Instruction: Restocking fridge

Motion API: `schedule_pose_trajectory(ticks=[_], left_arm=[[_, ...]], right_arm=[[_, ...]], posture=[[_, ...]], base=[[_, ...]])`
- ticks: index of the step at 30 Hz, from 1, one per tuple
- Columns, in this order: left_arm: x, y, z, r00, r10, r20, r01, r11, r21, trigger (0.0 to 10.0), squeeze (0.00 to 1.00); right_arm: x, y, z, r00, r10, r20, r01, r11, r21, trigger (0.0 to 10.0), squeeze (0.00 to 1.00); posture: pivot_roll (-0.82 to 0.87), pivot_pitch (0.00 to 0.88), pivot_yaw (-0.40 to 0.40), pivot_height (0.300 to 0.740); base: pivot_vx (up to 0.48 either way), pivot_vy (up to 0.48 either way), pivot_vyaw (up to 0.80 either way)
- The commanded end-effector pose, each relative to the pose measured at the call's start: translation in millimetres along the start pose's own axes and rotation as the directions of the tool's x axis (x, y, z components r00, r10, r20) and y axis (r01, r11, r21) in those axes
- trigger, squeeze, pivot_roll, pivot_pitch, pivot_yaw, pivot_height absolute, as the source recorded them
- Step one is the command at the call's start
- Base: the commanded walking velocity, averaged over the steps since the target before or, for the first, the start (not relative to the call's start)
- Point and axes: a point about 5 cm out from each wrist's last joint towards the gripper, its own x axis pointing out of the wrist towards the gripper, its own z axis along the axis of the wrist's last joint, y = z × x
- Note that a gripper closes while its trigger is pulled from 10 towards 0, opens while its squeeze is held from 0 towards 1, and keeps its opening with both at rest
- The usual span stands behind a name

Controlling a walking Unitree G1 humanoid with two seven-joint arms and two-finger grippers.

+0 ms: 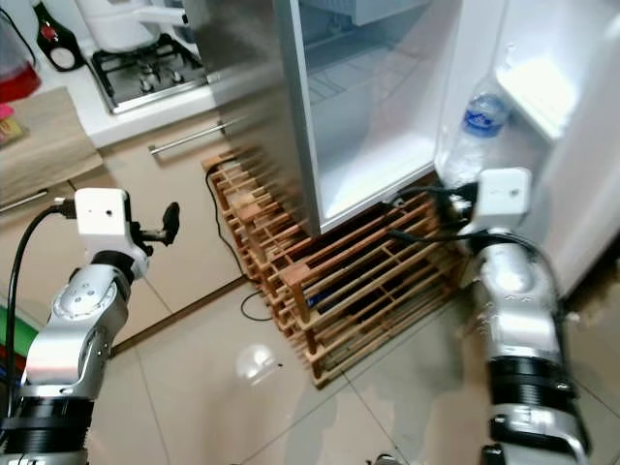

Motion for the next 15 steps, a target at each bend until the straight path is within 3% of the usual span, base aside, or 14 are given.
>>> schedule_pose_trajectory(ticks=[1, 2, 3, 5, 6, 7, 8, 9, 10, 11, 13, 14, 15], left_arm=[[2.0, 0.6, 3, 1.0, -0.01, -0.001, 0.01, 1.0, 0.012, 10.0, 0.0], [3.7, -1.3, 5, 1.0, -0.017, 0.001, 0.017, 1.0, 0.012, 10.0, 0.0], [4.6, -1.0, 6, 1.0, -0.017, 0.003, 0.017, 1.0, 0.012, 10.0, 0.0], [5.1, -0.5, 7, 1.0, -0.015, 0.004, 0.015, 1.0, 0.011, 10.0, 0.0], [5.6, 0.6, 7, 1.0, -0.006, 0.01, 0.006, 1.0, 0.005, 10.0, 0.0], [5.6, 0.6, 7, 1.0, -0.006, 0.01, 0.006, 1.0, 0.005, 10.0, 0.0], [5.5, 0.6, 7, 1.0, -0.002, 0.011, 0.002, 1.0, 0.001, 10.0, 0.0], [5.6, -0.4, 6, 1.0, 0.004, 0.01, -0.004, 1.0, -0.009, 10.0, 0.0], [5.6, -0.4, 6, 1.0, 0.004, 0.01, -0.004, 1.0, -0.009, 10.0, 0.0], [6.7, -3.2, 8, 1.0, 0.004, 0.022, -0.004, 1.0, -0.017, 10.0, 0.0], [8.3, -7.7, 9, 1.0, 0.0, 0.03, 0.001, 1.0, -0.019, 10.0, 0.0], [10.8, -9.4, 9, 0.999, -0.006, 0.033, 0.007, 1.0, -0.024, 10.0, 0.0], [12.3, -11.2, 9, 0.999, -0.011, 0.035, 0.012, 1.0, -0.027, 10.0, 0.0]], right_arm=[[-1.5, -27.2, -5, 0.996, -0.091, -0.022, 0.088, 0.992, -0.088, 10.0, 0.0], [-5.0, -60.6, -7, 0.976, -0.216, -0.037, 0.207, 0.963, -0.172, 10.0, 0.0], [-7.5, -75.2, -5, 0.958, -0.283, -0.037, 0.272, 0.945, -0.182, 10.0, 0.0], [-7.4, -75.2, -1, 0.958, -0.286, -0.02, 0.28, 0.948, -0.151, 10.0, 0.0], [-5.6, -64.2, 5, 0.968, -0.252, 0.01, 0.252, 0.964, -0.079, 10.0, 0.0], [-5.6, -64.2, 5, 0.968, -0.252, 0.01, 0.252, 0.964, -0.079, 10.0, 0.0], [-4.5, -49.4, 6, 0.979, -0.203, 0.023, 0.204, 0.978, -0.046, 10.0, 0.0], [-3.5, -19.2, 6, 0.993, -0.114, 0.039, 0.113, 0.993, 0.012, 10.0, 0.0], [-3.5, -19.2, 6, 0.993, -0.114, 0.039, 0.113, 0.993, 0.012, 10.0, 0.0], [-5.4, 23.6, 8, 0.998, 0.004, 0.064, -0.011, 0.994, 0.111, 10.0, 0.0], [-5.5, 42.1, 7, 0.995, 0.06, 0.081, -0.071, 0.986, 0.148, 10.0, 0.0], [-8.8, 68.3, 4, 0.988, 0.128, 0.082, -0.141, 0.974, 0.176, 10.0, 0.0], [-11.9, 83.6, 3, 0.982, 0.168, 0.083, -0.182, 0.963, 0.197, 10.0, 0.0]], posture=[[-0.04, 0.056, 0.196, 0.74], [-0.04, 0.057, 0.195, 0.74], [-0.04, 0.057, 0.192, 0.74], [-0.04, 0.055, 0.19, 0.74], [-0.04, 0.052, 0.187, 0.74], [-0.04, 0.052, 0.187, 0.74], [-0.04, 0.049, 0.18, 0.74], [-0.04, 0.04, 0.175, 0.74], [-0.04, 0.04, 0.175, 0.74], [-0.04, 0.027, 0.173, 0.74], [-0.05, 0.017, 0.171, 0.74], [-0.06, 0.0, 0.168, 0.74], [-0.06, 0.0, 0.166, 0.74]], base=[[0.0, 0.0, 0.0], [0.0, 0.0, 0.0], [0.0, 0.0, 0.0], [0.0, 0.0, 0.0], [0.0, 0.0, 0.0], [0.0, 0.0, 0.0], [0.0, 0.0, 0.0], [0.0, 0.0, 0.0], [0.0, 0.0, 0.0], [0.0, 0.0, 0.0], [0.0, 0.0, 0.24], [0.0, 0.0, 0.66], [0.0, 0.0, 0.66]])
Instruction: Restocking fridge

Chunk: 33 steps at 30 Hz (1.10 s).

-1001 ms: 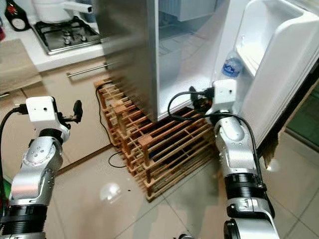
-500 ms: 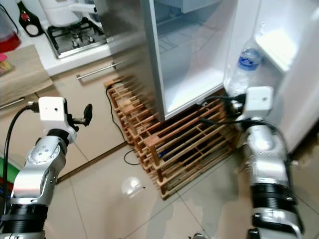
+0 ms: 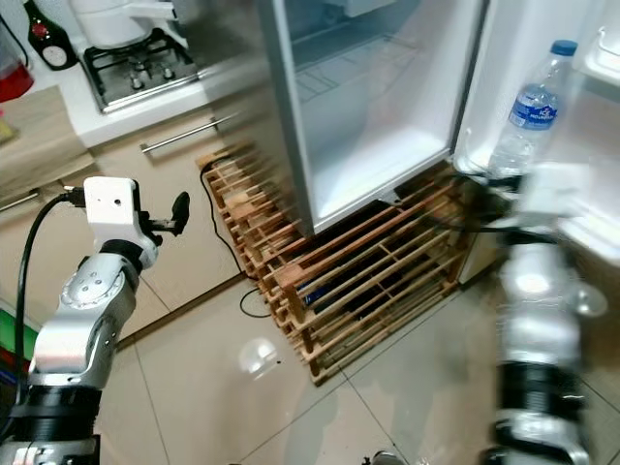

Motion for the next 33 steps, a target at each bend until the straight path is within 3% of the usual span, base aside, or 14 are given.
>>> schedule_pose_trajectory(ticks=[1, 2, 6, 11, 16, 20, 28, 33], left_arm=[[3.0, 6.2, -5, 1.0, 0.021, -0.012, -0.021, 1.0, 0.01, 10.0, 0.0], [3.0, 6.2, -5, 1.0, 0.021, -0.012, -0.021, 1.0, 0.01, 10.0, 0.0], [8.4, -3.5, -9, 1.0, -0.001, -0.027, 0.001, 1.0, 0.016, 10.0, 0.0], [5.9, -7.9, -12, 0.999, 0.025, -0.028, -0.025, 0.999, -0.02, 10.0, 0.0], [7.1, -13.2, -12, 0.998, 0.055, -0.02, -0.055, 0.998, -0.04, 10.0, 0.0], [5.5, -6.7, -15, 0.993, 0.114, -0.018, -0.115, 0.993, -0.024, 10.0, 0.0], [0.4, 3.3, -16, 0.987, 0.159, -0.015, -0.159, 0.987, 0.028, 10.0, 0.0], [-10.6, 11.5, -14, 0.98, 0.201, 0.003, -0.201, 0.98, -0.002, 10.0, 0.0]], right_arm=[[-3.3, 32.3, -2, 0.995, 0.096, 0.013, -0.097, 0.994, 0.05, 10.0, 0.0], [-3.3, 32.3, -2, 0.995, 0.096, 0.013, -0.097, 0.994, 0.05, 10.0, 0.0], [-12.5, 63.3, -19, 0.984, 0.172, -0.038, -0.164, 0.973, 0.16, 10.0, 0.0], [-16.7, 81.1, -31, 0.963, 0.256, -0.083, -0.238, 0.955, 0.18, 10.0, 0.0], [-7.4, 76.6, -24, 0.963, 0.261, -0.07, -0.246, 0.955, 0.167, 10.0, 0.0], [-4.4, 68.3, -24, 0.959, 0.271, -0.078, -0.258, 0.955, 0.147, 10.0, 0.0], [-2.4, 64.6, -32, 0.956, 0.276, -0.099, -0.253, 0.946, 0.201, 10.0, 0.02], [0.3, 63.8, -31, 0.957, 0.276, -0.094, -0.252, 0.944, 0.211, 10.0, 0.08]], posture=[[-0.06, 0.0, 0.16, 0.74], [-0.06, 0.0, 0.16, 0.74], [-0.05, 0.0, 0.134, 0.74], [-0.03, 0.0, 0.114, 0.74], [-0.03, 0.0, 0.079, 0.74], [-0.02, 0.0, 0.03, 0.74], [0.01, 0.0, -0.01, 0.74], [0.03, 0.0, -0.025, 0.74]], base=[[0.0, 0.0, 0.59], [0.0, 0.0, 0.59], [0.0, 0.0, 0.58], [0.0, 0.0, 0.57], [0.0, 0.0, 0.56], [0.0, 0.0, 0.56], [0.0, 0.0, 0.55], [0.0, 0.155, 0.54]])
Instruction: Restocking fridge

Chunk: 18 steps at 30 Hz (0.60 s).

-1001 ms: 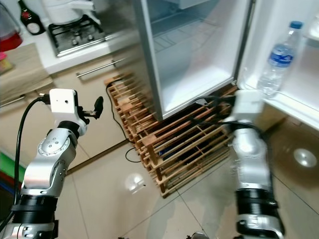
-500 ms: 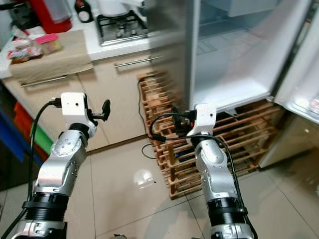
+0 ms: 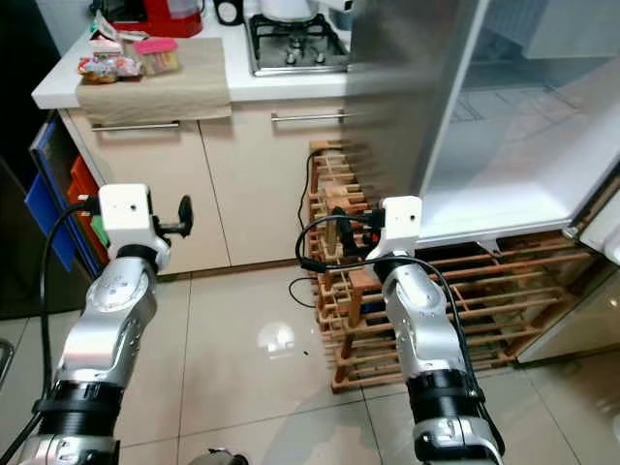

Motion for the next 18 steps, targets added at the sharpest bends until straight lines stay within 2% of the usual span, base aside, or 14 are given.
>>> schedule_pose_trajectory(ticks=[1, 7, 11, 12, 15, 18], left_arm=[[-5.0, 4.7, 7, 0.999, 0.035, 0.028, -0.035, 0.999, -0.009, 10.0, 0.0], [-8.5, 3.9, 12, 0.999, 0.021, 0.05, -0.023, 0.999, 0.038, 10.0, 0.0], [-5.5, 5.4, 15, 0.999, 0.005, 0.053, -0.008, 0.998, 0.058, 10.0, 0.0], [-3.4, 3.7, 16, 0.999, -0.016, 0.046, 0.013, 0.998, 0.06, 10.0, 0.0], [-2.4, 1.2, 18, 0.998, -0.036, 0.043, 0.033, 0.998, 0.06, 10.0, 0.0], [-0.6, -2.4, 22, 0.997, -0.055, 0.048, 0.052, 0.997, 0.056, 10.0, 0.0]], right_arm=[[1.7, -2.5, 5, 1.0, -0.002, 0.019, 0.002, 1.0, 0.015, 10.0, 0.08], [0.8, -2.4, 2, 1.0, -0.006, 0.021, 0.006, 1.0, 0.005, 10.0, 0.09], [1.6, -0.6, 4, 0.999, -0.017, 0.038, 0.017, 1.0, 0.005, 10.0, 0.08], [2.1, 1.2, 4, 0.999, -0.026, 0.043, 0.026, 1.0, -0.009, 10.0, 0.05], [1.8, 3.3, 5, 0.999, -0.022, 0.049, 0.023, 0.999, -0.026, 10.0, 0.05], [1.7, 4.8, 7, 0.998, -0.026, 0.064, 0.028, 0.999, -0.027, 10.0, 0.06]], posture=[[0.04, 0.0, -0.025, 0.74], [0.05, 0.0, -0.001, 0.74], [0.04, 0.0, 0.027, 0.74], [0.04, 0.0, 0.054, 0.74], [0.03, 0.0, 0.069, 0.74], [0.03, 0.0, 0.078, 0.74]], base=[[0.0, 0.48, 0.54], [0.0, 0.399, 0.53], [0.0, 0.0, 0.54], [0.0, 0.0, 0.0], [0.0, 0.0, 0.0], [0.0, 0.0, 0.74]])
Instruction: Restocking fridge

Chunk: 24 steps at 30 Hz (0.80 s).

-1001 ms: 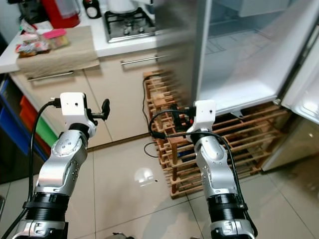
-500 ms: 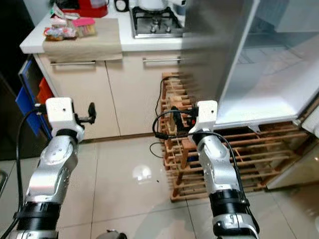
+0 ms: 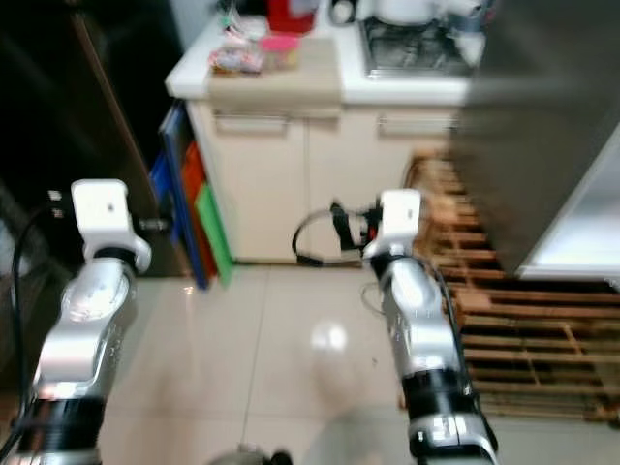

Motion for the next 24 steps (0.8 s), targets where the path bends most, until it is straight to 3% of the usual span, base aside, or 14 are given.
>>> schedule_pose_trajectory(ticks=[1, 4, 11, 18, 24], left_arm=[[2.6, -2.3, 6, 1.0, -0.021, 0.01, 0.021, 1.0, 0.002, 10.0, 0.0], [8.8, -5.4, 7, 1.0, -0.029, 0.012, 0.029, 1.0, 0.003, 10.0, 0.0], [12.1, -17.3, 15, 0.992, -0.113, 0.054, 0.112, 0.993, 0.02, 10.0, 0.0], [10.9, -19.5, 11, 0.998, -0.06, 0.026, 0.061, 0.997, -0.037, 10.0, 0.0], [9.1, -19.7, 9, 0.999, -0.05, 0.021, 0.051, 0.998, -0.04, 10.0, 0.0]], right_arm=[[1.5, 0.6, 6, 1.0, -0.004, 0.029, 0.004, 1.0, -0.012, 10.0, 0.06], [2.8, -2.4, 9, 0.999, -0.032, 0.041, 0.032, 0.999, -0.013, 10.0, 0.04], [1.4, -4.3, 19, 0.995, -0.053, 0.081, 0.058, 0.997, -0.056, 10.0, 0.02], [1.1, 0.4, 18, 0.997, -0.031, 0.077, 0.036, 0.997, -0.067, 10.0, 0.02], [2.7, 2.8, 17, 0.998, -0.015, 0.062, 0.019, 0.997, -0.079, 10.0, 0.04]], posture=[[0.03, 0.0, 0.078, 0.74], [0.0, 0.0, 0.071, 0.74], [-0.02, 0.0, 0.066, 0.74], [-0.01, 0.0, 0.048, 0.74], [0.0, 0.0, 0.039, 0.74]], base=[[0.0, 0.0, 0.77], [0.0, 0.0, 0.26], [0.455, 0.0, 0.0], [0.478, 0.0, 0.0], [0.465, 0.0, 0.22]])
